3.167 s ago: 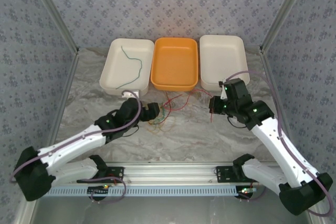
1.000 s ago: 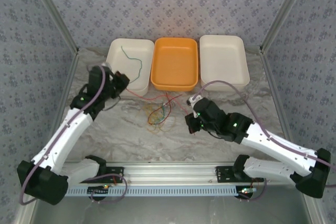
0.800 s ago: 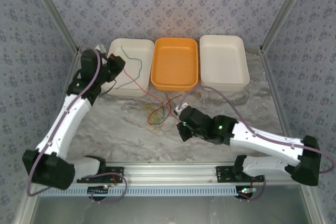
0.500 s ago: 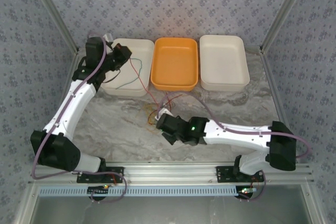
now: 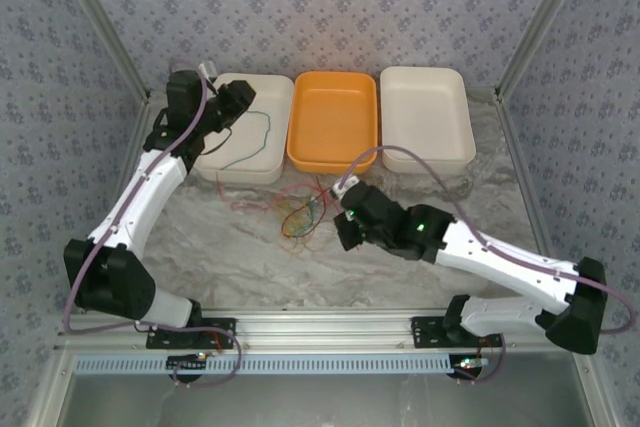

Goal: Untangle the cables

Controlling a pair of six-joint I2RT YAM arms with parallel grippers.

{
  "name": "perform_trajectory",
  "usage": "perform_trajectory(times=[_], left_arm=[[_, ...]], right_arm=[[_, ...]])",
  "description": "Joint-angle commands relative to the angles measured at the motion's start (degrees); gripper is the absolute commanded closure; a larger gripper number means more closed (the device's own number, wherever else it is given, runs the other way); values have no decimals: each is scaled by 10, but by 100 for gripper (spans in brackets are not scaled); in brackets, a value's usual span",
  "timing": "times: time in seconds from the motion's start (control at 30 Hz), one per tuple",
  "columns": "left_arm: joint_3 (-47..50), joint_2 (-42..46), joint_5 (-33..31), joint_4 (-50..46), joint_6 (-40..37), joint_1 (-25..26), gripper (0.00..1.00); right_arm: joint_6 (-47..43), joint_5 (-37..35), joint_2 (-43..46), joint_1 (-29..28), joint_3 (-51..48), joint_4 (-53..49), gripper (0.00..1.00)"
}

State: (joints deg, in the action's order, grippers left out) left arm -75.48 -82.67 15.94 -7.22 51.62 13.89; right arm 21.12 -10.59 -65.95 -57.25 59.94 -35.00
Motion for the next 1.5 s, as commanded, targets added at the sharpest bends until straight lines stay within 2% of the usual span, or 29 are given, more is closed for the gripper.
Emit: perform_trajectory(times=[0.0, 0.03, 0.1, 0.2, 0.33, 0.47, 0.57, 0.77, 0.93, 1.4, 1.43, 1.47], left_arm=[[29, -21, 21, 54, 14, 12, 44], [32, -24, 22, 58, 15, 14, 37], [38, -20, 21, 59, 15, 15, 29], [46, 14, -10, 36, 5, 16, 21], [80, 96, -81, -11, -10, 26, 21], [147, 198, -132, -35, -10, 55, 22], [216, 268, -150, -36, 5, 85, 23], [319, 369, -197, -72, 23, 156, 25], [362, 427, -218, -106, 29, 192, 26], [398, 476, -224, -142, 38, 218, 28], [402, 477, -225, -145, 41, 219, 27], [406, 476, -225, -149, 45, 220, 27]], right_arm=[[52, 71, 4, 59, 37, -34, 100], [61, 82, 2, 82, 48, -39, 100], [80, 96, -8, 119, 71, -49, 100], [97, 93, -32, 170, 115, -68, 100], [127, 72, -81, 242, 160, -79, 100], [186, 75, -147, 318, 187, -24, 100], [223, 82, -209, 349, 216, 19, 100], [259, 88, -365, 365, 335, 14, 100], [273, 96, -465, 359, 402, 9, 100], [247, 93, -623, 346, 526, -52, 100], [242, 92, -625, 344, 529, -53, 91], [237, 85, -622, 341, 528, -54, 78]])
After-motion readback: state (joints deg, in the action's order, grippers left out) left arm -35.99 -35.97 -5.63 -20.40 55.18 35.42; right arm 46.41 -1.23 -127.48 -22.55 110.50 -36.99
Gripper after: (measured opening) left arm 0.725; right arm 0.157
